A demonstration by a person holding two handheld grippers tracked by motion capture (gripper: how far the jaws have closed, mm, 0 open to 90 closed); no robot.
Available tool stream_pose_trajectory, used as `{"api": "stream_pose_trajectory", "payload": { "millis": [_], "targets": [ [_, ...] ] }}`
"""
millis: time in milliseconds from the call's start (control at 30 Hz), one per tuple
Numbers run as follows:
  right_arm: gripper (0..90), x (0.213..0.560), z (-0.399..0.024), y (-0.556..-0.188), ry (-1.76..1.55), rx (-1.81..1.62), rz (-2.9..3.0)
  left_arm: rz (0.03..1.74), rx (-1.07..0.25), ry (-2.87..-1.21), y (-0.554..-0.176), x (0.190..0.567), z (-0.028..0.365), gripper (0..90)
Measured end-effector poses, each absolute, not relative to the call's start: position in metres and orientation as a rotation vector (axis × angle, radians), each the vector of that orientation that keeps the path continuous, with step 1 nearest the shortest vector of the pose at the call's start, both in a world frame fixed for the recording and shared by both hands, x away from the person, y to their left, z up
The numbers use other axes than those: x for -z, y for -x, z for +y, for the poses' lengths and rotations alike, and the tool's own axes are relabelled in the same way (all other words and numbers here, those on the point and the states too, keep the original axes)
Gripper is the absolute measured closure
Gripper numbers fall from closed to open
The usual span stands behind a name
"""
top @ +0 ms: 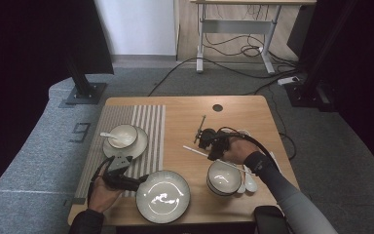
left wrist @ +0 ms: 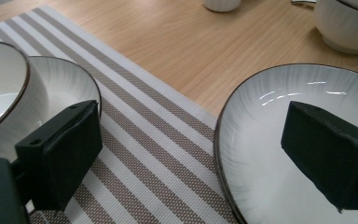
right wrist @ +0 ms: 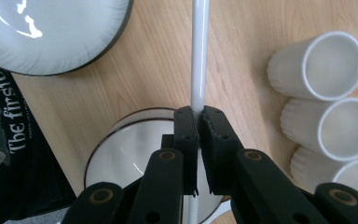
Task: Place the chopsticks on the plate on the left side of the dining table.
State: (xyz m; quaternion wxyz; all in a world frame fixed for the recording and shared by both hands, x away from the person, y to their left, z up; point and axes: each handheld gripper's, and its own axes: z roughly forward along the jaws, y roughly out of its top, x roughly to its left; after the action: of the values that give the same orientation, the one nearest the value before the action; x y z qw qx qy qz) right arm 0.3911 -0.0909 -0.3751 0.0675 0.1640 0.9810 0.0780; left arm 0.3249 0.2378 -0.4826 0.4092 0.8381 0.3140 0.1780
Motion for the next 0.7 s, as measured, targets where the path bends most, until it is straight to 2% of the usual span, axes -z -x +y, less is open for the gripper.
{"api": "stream_pose_trajectory", "payload": {
  "millis": [367,467,700],
  "targets": [
    [84.8,0.376,-0.07,-0.386,-0.385,-0.24,2.989,0.636,-0.405,-2.202,-0.326,0.457,0.223,6.2],
    [84.7,0.378,-0.065,-0.385,-0.351,-0.219,2.992,0.598,-0.386,-2.198,-0.33,0.445,0.214,15.0],
    [84.7,0.379,-0.055,-0.381,-0.293,-0.198,3.009,0.458,-0.343,-2.256,-0.337,0.427,0.185,20.1]
  ]
}}
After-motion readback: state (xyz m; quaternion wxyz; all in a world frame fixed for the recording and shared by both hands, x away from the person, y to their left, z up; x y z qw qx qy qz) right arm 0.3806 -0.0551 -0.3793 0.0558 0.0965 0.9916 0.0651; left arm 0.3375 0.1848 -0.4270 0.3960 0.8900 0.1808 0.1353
